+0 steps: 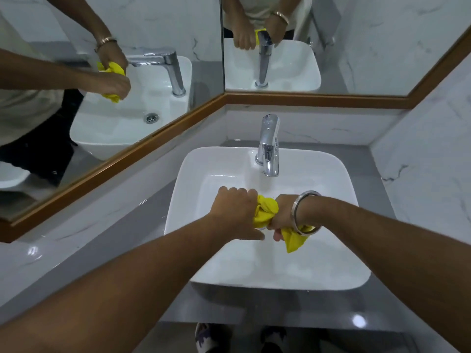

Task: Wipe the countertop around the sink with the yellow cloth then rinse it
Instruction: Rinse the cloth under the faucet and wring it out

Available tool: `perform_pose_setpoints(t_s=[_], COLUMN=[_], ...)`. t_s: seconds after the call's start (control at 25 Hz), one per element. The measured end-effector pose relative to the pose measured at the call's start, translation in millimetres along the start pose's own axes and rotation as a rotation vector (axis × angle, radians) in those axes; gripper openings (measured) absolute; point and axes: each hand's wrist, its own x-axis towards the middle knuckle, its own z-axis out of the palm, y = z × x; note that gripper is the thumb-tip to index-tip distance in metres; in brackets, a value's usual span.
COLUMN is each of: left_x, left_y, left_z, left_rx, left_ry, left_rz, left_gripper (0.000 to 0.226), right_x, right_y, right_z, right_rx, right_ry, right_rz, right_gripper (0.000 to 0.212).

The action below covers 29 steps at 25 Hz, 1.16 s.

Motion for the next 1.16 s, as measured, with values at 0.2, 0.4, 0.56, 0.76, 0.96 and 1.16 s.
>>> perform_pose_setpoints(t_s=[0.2, 0.4, 0.56, 0.76, 0.96, 1.16], left_x=[10, 26, 16, 21, 22, 15], left_y=[-11, -18, -8, 19, 27, 31], left_z=[1, 14, 25, 27, 44, 53], left_rx=[0.072, -0.592, -1.288, -1.347, -2.048, -2.325], left_ry=[-0.18, -0.598, -0.774, -1.1, -1.517, -1.466], left_rz=[0.158, 0.082, -0.113, -0.259, -0.258, -0.195], left_gripper=[0.014, 0.023, 0.014, 0.043, 0.039, 0.032], right_x=[8, 28, 36, 48, 68, 84], right_y=[0, 9, 31, 60, 56, 49], right_z=[21, 28, 25, 16, -5, -6], right_rx=[-0.005, -0.339, -0.637, -0.88, -0.87, -0.754], right_ry=[0.061, 0.354, 0.595, 0.786, 0.852, 0.92], right_rz=[-0.043, -0.143, -0.332, -0.638, -0.83, -0.944], right_gripper=[0.022, 0.009, 0.014, 0.023, 0.028, 0.027])
